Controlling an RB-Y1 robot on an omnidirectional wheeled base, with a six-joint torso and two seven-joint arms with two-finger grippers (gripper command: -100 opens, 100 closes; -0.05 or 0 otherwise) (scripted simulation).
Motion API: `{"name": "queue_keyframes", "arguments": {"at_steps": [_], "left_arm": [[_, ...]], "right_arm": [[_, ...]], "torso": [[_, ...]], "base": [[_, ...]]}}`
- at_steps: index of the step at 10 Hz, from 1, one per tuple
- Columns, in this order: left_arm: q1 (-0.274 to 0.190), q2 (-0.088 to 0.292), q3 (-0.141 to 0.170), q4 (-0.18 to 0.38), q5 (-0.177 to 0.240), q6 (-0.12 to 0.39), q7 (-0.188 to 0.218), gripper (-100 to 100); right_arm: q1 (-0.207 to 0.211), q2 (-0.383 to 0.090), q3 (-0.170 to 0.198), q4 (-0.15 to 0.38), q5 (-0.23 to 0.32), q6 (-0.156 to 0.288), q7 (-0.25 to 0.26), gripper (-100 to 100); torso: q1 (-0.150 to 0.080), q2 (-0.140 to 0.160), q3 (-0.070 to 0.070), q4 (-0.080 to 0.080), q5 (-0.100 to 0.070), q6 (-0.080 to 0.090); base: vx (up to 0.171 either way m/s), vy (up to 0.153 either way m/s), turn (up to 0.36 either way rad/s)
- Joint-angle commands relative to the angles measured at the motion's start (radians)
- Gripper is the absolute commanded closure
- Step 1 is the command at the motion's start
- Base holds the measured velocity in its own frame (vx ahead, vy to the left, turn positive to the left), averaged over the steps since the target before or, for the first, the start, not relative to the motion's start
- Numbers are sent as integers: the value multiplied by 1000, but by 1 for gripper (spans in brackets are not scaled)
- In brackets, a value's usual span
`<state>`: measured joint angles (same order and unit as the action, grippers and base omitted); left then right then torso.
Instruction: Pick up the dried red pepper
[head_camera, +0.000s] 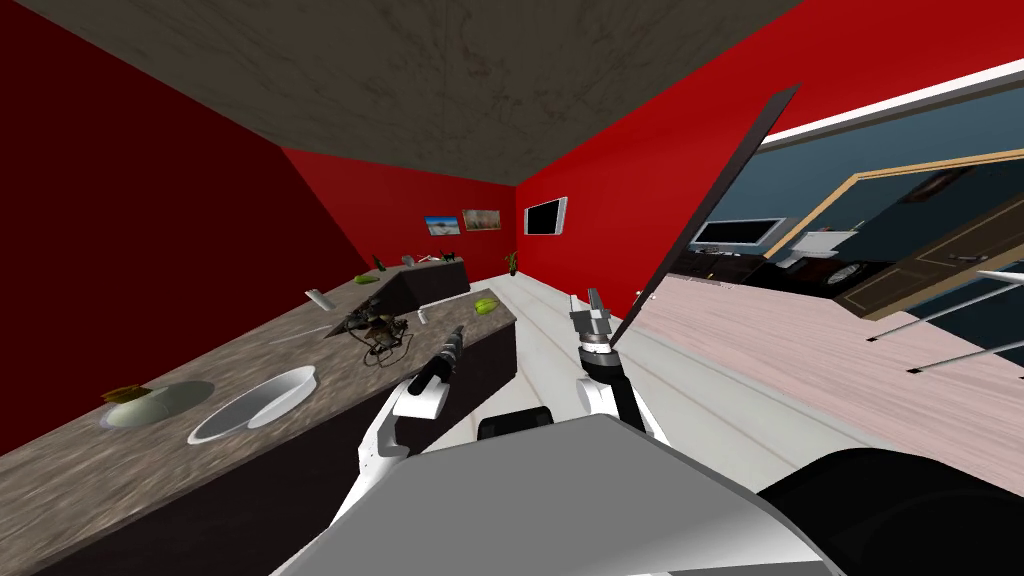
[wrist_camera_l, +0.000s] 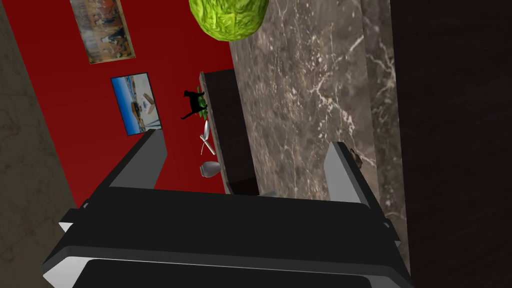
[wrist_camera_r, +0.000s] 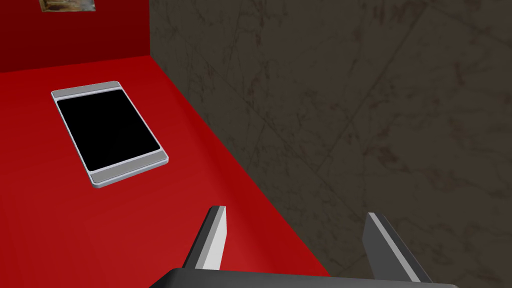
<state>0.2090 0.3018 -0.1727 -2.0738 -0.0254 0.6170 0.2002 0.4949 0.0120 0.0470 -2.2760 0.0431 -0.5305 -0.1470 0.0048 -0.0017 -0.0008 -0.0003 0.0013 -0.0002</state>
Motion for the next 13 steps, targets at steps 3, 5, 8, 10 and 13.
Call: {"name": "queue_keyframes", "arguments": {"at_steps": [3,5,8,10,13], "left_arm": [[6,24,-6,18,16,88,21,-100],[9,37,-13,32,22,142,34,-100],[11,54,-20,48,29,208,49,-100],[11,64,-23,54,32,241,57,-100],[9,71,-22,59,38,249,59,0]], "right_arm": [[0,0,0,0,0,0,0,0],[0,0,0,0,0,0,0,0],[0,0,0,0,0,0,0,0],[0,0,0,0,0,0,0,0],[0,0,0,0,0,0,0,0]], "torso": [[-1,-1,0,0,0,0],[1,-1,-1,0,0,0],[0,-2,-1,0,0,0],[0,-1,-1,0,0,-1],[-3,-1,-1,0,0,-1]], "base": [[11,74,-122],[20,92,-170],[20,84,-128],[10,73,-112],[9,38,-41]]}}
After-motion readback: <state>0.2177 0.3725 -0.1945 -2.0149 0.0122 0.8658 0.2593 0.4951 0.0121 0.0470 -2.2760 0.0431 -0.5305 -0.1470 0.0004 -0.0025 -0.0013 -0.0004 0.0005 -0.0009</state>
